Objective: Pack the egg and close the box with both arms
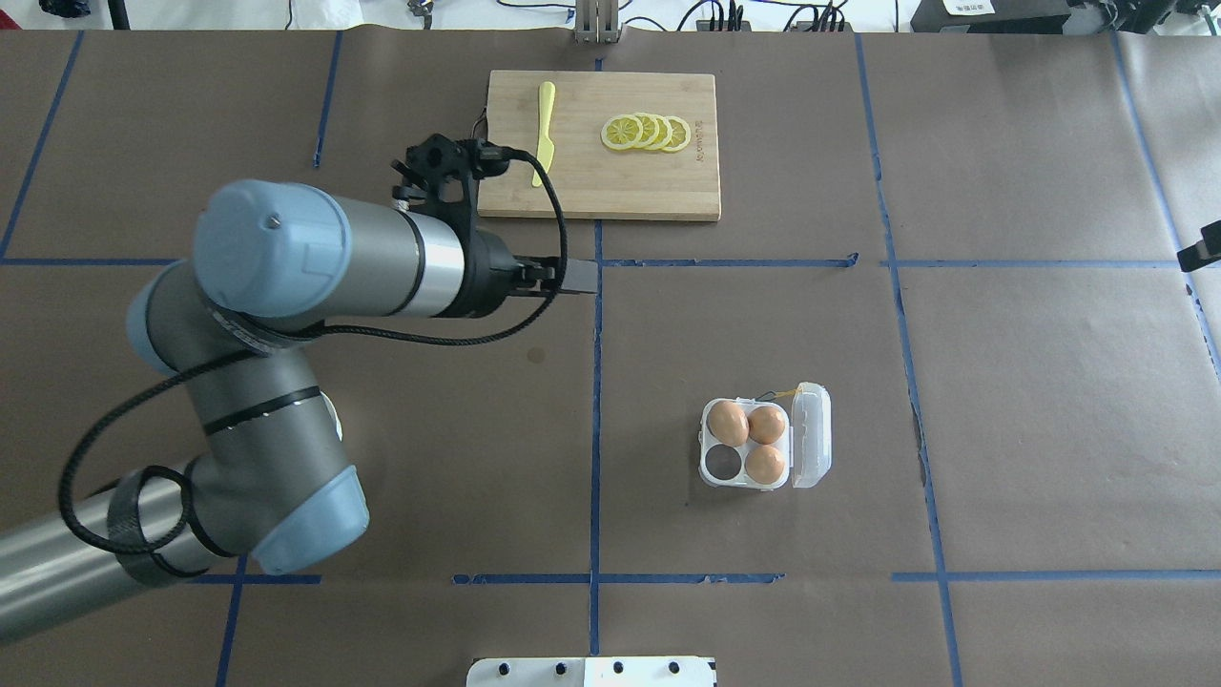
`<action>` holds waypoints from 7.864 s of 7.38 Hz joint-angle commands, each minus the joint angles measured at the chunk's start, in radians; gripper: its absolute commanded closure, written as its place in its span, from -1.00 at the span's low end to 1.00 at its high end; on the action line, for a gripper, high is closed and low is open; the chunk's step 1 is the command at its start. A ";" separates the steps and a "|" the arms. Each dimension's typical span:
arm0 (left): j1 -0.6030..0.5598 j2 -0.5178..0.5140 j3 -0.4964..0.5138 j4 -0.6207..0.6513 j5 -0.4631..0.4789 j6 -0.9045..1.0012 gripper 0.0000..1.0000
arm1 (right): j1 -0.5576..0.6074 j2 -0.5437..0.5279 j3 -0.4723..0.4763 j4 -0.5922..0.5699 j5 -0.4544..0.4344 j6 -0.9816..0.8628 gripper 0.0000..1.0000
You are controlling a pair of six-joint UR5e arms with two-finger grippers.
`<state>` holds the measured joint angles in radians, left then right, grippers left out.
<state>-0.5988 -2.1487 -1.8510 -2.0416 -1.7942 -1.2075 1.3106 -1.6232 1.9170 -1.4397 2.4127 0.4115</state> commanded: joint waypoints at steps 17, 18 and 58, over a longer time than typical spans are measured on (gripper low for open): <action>-0.282 0.157 -0.209 0.414 -0.120 0.340 -1.00 | -0.855 0.527 -0.012 0.343 -0.399 1.029 0.29; -0.301 0.215 -0.200 0.414 -0.195 0.441 -1.00 | -0.855 0.543 -0.006 0.332 -0.402 1.029 -0.99; -0.947 0.582 0.263 0.463 -0.514 1.264 -1.00 | 0.334 0.025 -0.319 -0.160 -0.064 -0.445 -1.00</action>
<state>-1.5465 -1.5655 -1.5894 -1.5785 -2.3086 0.0568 1.6458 -1.5956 1.6050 -1.6317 2.3468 -0.0667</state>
